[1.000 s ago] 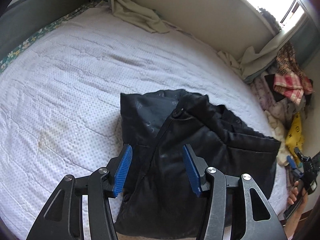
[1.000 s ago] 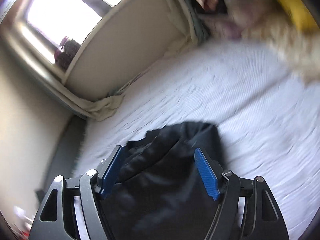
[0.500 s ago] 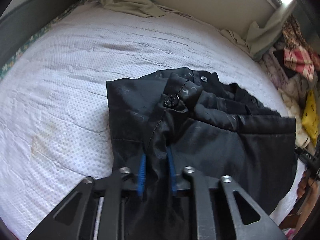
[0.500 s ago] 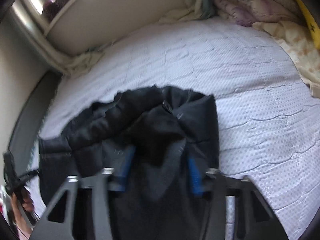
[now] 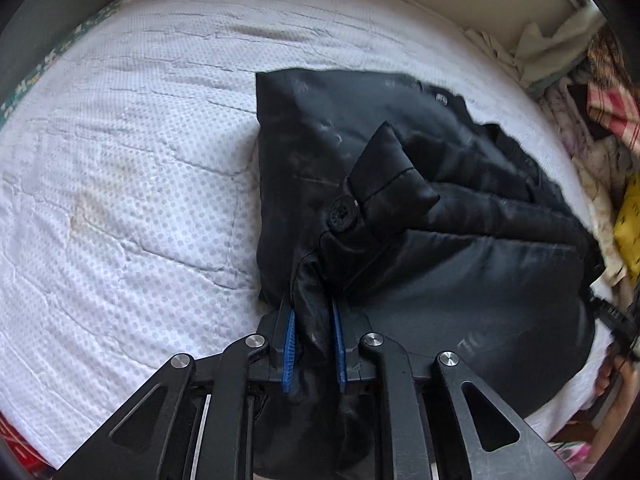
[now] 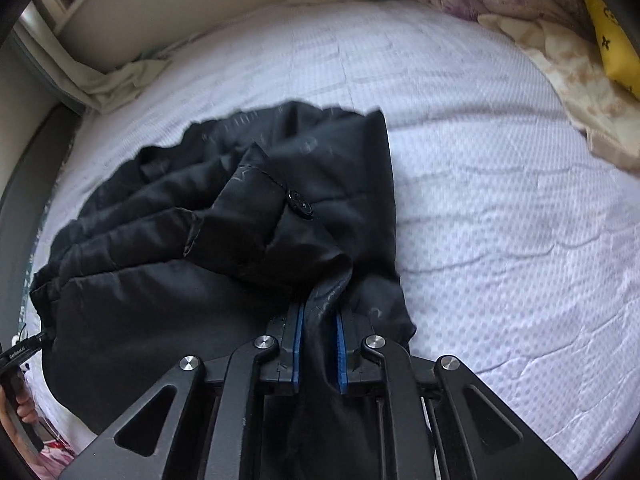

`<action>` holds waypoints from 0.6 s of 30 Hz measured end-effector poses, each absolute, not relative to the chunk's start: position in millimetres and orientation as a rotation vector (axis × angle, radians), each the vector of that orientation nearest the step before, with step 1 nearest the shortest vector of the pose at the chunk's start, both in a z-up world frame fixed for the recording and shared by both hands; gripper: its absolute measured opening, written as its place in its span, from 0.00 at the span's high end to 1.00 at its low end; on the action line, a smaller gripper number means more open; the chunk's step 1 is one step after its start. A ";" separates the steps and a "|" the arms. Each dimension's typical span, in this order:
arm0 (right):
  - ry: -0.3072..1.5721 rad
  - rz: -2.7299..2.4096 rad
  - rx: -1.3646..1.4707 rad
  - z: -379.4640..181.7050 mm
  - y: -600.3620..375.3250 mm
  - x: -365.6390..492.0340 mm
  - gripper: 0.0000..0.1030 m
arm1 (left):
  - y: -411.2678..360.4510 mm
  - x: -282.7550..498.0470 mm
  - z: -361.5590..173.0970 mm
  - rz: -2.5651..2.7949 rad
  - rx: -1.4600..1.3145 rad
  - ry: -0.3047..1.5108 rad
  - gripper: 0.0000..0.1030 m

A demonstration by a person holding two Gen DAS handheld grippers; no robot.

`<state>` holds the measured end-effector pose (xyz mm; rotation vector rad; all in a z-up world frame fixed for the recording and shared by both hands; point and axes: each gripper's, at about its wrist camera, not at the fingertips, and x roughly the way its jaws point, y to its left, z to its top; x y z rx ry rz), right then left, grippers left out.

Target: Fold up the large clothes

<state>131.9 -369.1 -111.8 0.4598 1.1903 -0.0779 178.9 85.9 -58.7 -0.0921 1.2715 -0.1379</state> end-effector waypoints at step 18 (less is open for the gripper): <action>0.902 -0.221 0.347 -35.6 -373.7 99.4 0.38 | 48.3 143.7 23.9 -0.050 0.142 0.873 0.38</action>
